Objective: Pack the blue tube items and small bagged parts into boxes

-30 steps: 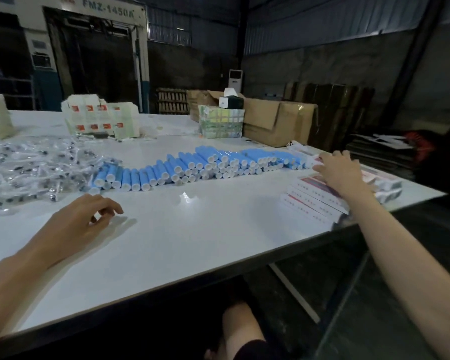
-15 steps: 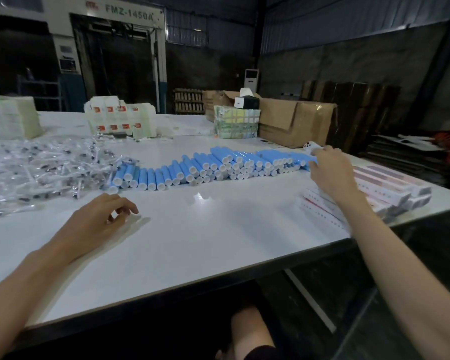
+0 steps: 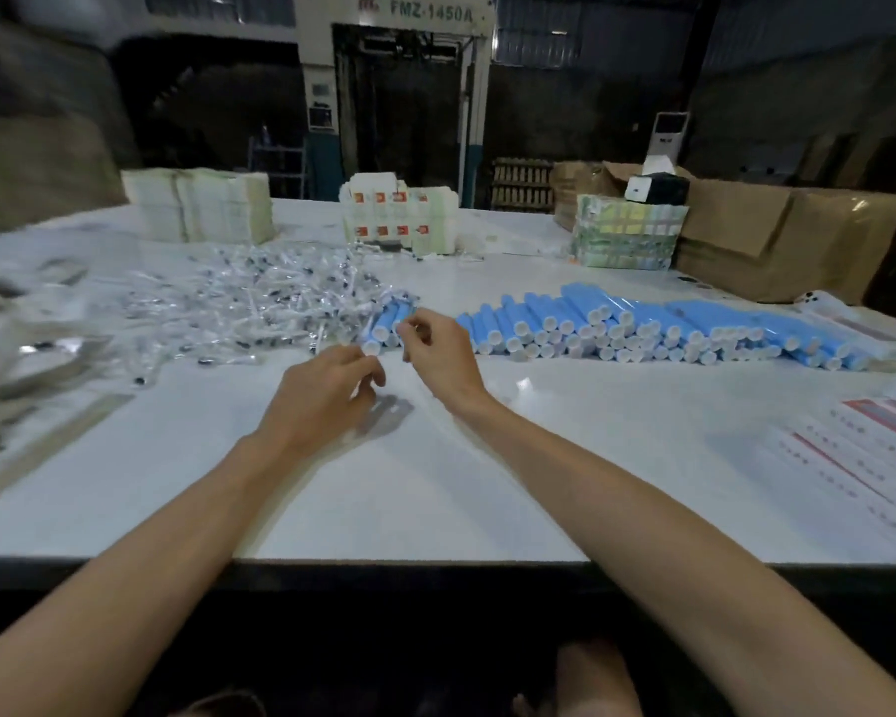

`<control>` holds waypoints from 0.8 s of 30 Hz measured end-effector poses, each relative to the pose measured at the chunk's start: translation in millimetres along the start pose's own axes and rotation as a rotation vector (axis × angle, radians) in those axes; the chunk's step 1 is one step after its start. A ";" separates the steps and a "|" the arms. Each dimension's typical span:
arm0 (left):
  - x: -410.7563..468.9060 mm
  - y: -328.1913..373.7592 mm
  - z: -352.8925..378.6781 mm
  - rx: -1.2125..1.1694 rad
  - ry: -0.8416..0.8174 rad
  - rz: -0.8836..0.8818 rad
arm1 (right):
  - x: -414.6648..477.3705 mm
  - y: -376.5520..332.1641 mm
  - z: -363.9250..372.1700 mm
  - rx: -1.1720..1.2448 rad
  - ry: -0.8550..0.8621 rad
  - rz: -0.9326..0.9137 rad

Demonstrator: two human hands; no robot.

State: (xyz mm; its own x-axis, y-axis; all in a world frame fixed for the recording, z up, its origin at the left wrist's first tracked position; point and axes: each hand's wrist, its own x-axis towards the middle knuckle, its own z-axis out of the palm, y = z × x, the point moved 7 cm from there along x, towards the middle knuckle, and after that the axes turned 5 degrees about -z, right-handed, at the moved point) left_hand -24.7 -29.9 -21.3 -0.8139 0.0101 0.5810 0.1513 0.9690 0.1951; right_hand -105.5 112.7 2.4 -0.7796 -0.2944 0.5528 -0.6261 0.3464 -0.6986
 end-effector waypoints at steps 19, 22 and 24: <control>-18.9 -144.9 -107.3 0.631 -0.110 -0.713 | 2.9 54.7 47.0 0.322 -0.076 0.094; -43.2 -178.4 -138.2 0.725 -0.111 -0.839 | 4.3 54.4 48.1 0.322 -0.080 0.076; -55.3 -192.3 -159.5 0.809 -0.039 -0.881 | 4.6 54.1 48.7 0.317 -0.087 0.064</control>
State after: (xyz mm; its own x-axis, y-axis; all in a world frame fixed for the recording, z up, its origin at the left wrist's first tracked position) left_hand 80.7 -256.2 35.0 -0.4793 -0.7413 0.4698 -0.8525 0.5206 -0.0482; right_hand -142.3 86.7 -55.0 -0.8044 -0.3607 0.4720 -0.5300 0.0766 -0.8446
